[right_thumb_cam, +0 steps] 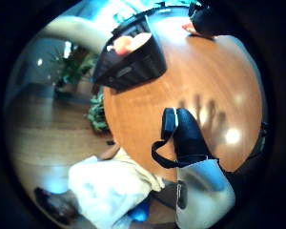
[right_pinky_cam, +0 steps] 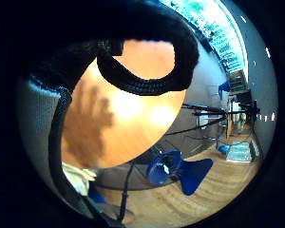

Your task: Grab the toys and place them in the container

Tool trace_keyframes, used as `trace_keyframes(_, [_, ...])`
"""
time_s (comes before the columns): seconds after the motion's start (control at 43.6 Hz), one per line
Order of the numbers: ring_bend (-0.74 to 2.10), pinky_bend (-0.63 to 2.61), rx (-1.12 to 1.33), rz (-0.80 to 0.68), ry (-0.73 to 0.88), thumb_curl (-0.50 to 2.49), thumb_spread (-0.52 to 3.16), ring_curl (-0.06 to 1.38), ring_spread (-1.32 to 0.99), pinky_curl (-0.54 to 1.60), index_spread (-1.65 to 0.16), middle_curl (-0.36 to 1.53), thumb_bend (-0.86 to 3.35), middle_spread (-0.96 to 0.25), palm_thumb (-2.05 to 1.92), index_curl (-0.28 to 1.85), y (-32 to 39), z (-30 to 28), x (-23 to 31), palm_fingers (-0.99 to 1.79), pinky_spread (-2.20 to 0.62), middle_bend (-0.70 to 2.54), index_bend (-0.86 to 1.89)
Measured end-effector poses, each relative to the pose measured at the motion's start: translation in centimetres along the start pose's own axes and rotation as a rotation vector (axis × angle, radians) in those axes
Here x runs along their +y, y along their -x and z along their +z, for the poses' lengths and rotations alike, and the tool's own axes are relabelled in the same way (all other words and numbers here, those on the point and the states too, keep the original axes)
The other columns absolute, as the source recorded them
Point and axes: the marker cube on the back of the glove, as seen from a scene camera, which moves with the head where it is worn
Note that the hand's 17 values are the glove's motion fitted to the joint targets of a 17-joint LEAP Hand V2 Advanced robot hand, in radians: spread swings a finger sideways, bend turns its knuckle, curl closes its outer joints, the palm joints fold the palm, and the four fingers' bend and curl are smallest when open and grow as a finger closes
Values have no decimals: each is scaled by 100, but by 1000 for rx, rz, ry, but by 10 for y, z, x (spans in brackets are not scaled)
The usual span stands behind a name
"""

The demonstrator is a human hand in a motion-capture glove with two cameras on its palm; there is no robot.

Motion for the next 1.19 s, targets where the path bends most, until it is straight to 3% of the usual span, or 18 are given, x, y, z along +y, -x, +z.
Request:
trace_keyframes(0.183, [27, 75, 48, -2, 5, 12, 87, 8, 0, 23, -22, 2, 22, -2, 28, 13, -2, 2, -1, 24, 2, 11, 25])
trace_keyframes(0.39, [32, 82, 58, -18, 2, 19, 116, 11, 0, 27, -28, 5, 21, -3, 27, 20, -3, 2, -8, 18, 3, 14, 27])
trace_keyframes(0.803, [44, 91, 49, 78, -49, 28, 134, 17, 0, 32, -30, 13, 17, -3, 26, 28, -37, -13, -94, 7, 3, 16, 18])
trace_keyframes(0.94, [48, 94, 179, 170, 2, 30, 135, 18, 0, 33, -30, 15, 14, -3, 26, 28, -56, -7, -126, 5, 3, 17, 17])
trace_keyframes(1.193, [53, 98, 210, 176, 48, 34, 136, 21, -1, 34, -30, 20, 11, -3, 27, 31, -78, 15, -199, 2, 3, 18, 18])
